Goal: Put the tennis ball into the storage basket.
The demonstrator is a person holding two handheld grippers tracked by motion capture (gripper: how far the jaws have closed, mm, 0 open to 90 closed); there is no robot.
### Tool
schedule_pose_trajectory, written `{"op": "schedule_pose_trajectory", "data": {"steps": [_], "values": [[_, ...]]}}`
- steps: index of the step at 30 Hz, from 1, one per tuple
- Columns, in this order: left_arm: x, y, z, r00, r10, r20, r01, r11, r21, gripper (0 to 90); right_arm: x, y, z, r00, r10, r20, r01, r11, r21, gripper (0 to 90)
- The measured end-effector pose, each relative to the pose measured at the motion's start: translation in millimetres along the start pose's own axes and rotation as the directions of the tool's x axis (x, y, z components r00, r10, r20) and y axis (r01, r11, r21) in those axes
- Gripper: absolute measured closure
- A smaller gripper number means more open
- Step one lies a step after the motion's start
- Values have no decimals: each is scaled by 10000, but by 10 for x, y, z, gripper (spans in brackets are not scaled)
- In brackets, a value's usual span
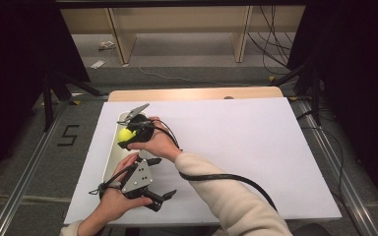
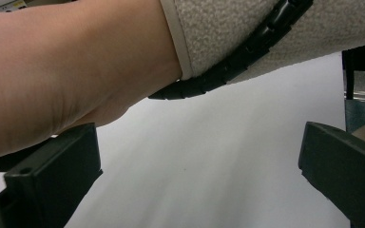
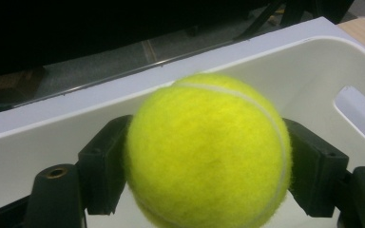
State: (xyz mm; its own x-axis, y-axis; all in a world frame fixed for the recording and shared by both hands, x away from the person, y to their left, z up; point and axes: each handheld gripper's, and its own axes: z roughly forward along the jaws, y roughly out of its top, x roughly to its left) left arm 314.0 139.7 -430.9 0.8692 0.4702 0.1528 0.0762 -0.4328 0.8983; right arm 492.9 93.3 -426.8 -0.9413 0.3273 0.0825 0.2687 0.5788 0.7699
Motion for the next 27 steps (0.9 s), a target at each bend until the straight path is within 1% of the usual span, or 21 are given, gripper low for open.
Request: {"op": "schedule_pose_trajectory", "data": {"steps": [5,16,25,26,27], "values": [[1,-1,-1,10000,-5,6,5,10000,2,0,1,-1,10,10000,-46,10,46,10000,13,262],[0,-1,0,10000,-9,28,9,10000,-3,0,-6,-9,18,10000,4,50,-4,10000,64,260],[-3,1,-2,10000,-4,42,4,10000,-24,0,-21,-15,25,9999,132,91,-133,9999,98,254],[-3,3,-3,10000,6,47,-6,10000,-32,0,-20,-14,20,9997,217,74,-217,9998,32,251],[-3,4,-4,10000,6,50,-6,10000,-46,0,-25,-14,16,9998,202,74,-202,9998,-24,249]]}}
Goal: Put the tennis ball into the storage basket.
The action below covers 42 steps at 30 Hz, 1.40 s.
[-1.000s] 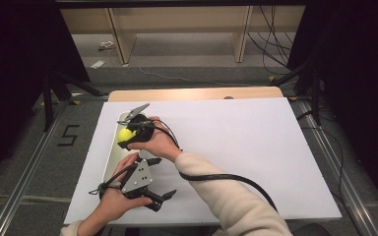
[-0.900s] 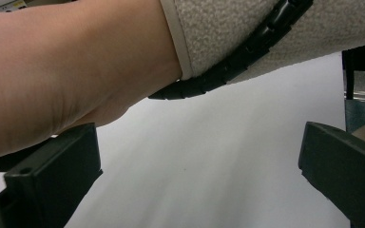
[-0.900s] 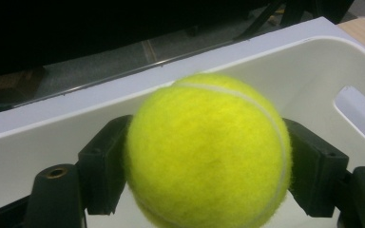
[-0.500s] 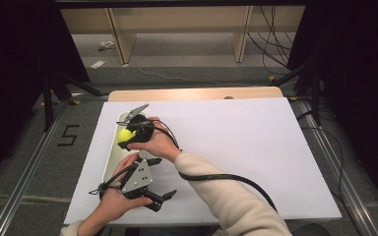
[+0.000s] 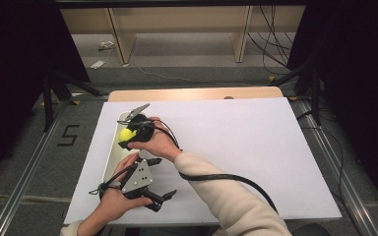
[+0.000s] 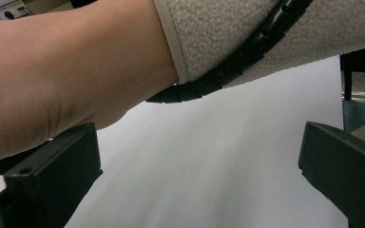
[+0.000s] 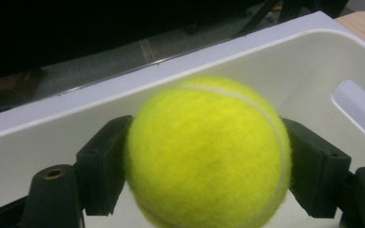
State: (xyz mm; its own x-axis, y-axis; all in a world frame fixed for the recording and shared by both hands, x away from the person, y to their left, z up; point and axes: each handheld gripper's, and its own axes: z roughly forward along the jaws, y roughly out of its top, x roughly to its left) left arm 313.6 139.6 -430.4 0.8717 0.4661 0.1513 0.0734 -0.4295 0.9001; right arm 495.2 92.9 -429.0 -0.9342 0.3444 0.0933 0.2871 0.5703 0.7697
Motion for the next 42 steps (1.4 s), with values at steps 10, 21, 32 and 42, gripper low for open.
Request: {"op": "schedule_pose_trajectory", "data": {"steps": [10,21,32,42], "values": [[-1,-3,6,10000,16,10,-16,10000,43,0,-38,55,-131,9999,101,114,-91,9969,-787,159],[-4,-3,7,10000,16,12,-17,10000,49,0,-83,35,-361,9994,135,313,-92,9910,-1336,158],[0,-4,10,10000,2,-19,-2,10000,46,0,-172,-104,-725,9977,263,624,-158,9865,-1631,157],[0,-3,5,10000,-21,-36,21,10000,13,0,-248,-261,-1006,9948,399,933,-235,9852,-1700,157]]}}
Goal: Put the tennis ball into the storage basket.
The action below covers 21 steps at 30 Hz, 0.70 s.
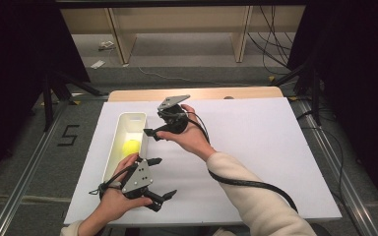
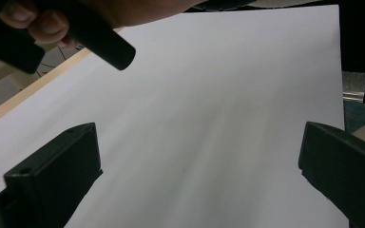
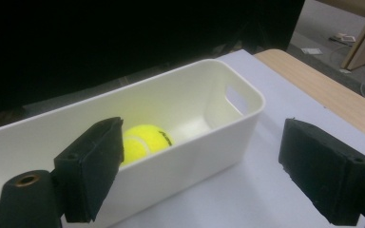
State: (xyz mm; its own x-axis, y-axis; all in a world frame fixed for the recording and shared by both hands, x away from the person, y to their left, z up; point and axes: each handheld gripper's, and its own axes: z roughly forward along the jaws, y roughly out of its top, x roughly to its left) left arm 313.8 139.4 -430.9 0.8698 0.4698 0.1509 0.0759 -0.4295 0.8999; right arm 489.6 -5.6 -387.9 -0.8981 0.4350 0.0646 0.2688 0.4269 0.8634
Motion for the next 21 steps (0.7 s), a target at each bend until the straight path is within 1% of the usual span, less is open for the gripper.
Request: {"op": "schedule_pose_trajectory", "data": {"steps": [10,12,21], "values": [[3,-1,-2,10000,-27,-25,27,10000,-19,0,-135,-151,-359,9983,233,528,-219,9994,-266,157],[3,0,-1,10000,-29,-30,29,10000,-16,0,-162,-192,-432,9976,293,623,-279,9993,-240,157],[3,-1,1,10000,-62,-36,62,10000,-32,0,-280,-396,-760,9918,565,1150,-521,9978,-411,157]]}}
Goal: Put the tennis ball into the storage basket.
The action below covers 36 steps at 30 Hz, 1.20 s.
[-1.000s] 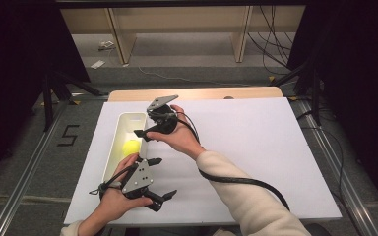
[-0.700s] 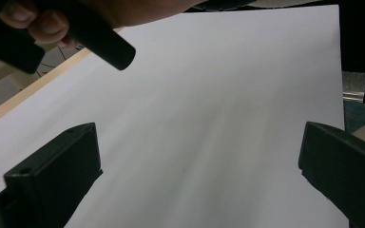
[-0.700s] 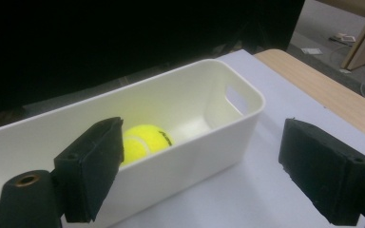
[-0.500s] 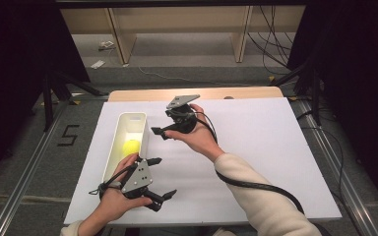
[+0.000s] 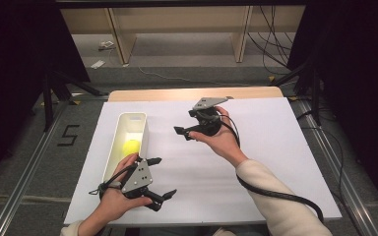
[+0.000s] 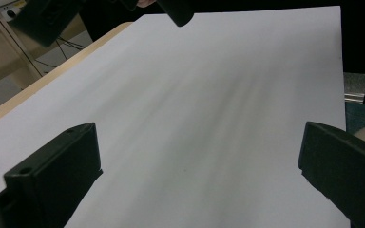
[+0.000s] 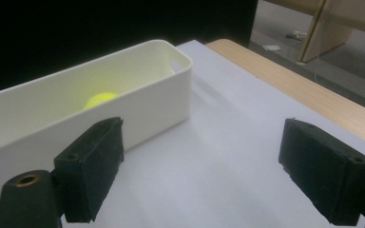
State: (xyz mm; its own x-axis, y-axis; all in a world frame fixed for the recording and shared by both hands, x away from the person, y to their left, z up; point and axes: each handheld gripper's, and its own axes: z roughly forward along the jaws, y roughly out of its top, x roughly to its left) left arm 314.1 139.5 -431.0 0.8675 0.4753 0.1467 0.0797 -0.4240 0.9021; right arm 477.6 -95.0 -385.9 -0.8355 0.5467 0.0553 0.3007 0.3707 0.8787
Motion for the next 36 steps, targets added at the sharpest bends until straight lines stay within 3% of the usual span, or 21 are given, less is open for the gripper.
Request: {"op": "schedule_pose_trajectory", "data": {"steps": [3,7,9,10,11,20,36], "values": [[4,1,-1,10000,49,-68,-49,10000,-12,0,-70,-84,-131,9997,117,232,-116,9999,-40,157],[-15,-2,17,9991,-108,413,111,9999,-77,0,-159,-205,-309,9981,365,492,-361,9993,-109,157],[-6,-2,8,9999,-19,105,19,10000,3,0,-198,-271,-392,9969,588,529,-579,9981,-195,157],[-31,-5,30,9992,-403,0,402,9987,-328,0,-213,-301,-430,9961,673,578,-662,9976,-206,157],[-2,-1,6,10000,24,-18,-23,10000,41,0,-227,-329,-467,9957,689,627,-677,9975,-210,157],[-1,-4,6,10000,19,-7,-19,10000,61,0,-309,-521,-761,9905,1030,914,-995,9941,-426,157],[4,-7,2,10000,-33,-44,33,10000,62,0,-362,-931,-1248,9727,1752,1519,-1654,9834,-750,156]]}}
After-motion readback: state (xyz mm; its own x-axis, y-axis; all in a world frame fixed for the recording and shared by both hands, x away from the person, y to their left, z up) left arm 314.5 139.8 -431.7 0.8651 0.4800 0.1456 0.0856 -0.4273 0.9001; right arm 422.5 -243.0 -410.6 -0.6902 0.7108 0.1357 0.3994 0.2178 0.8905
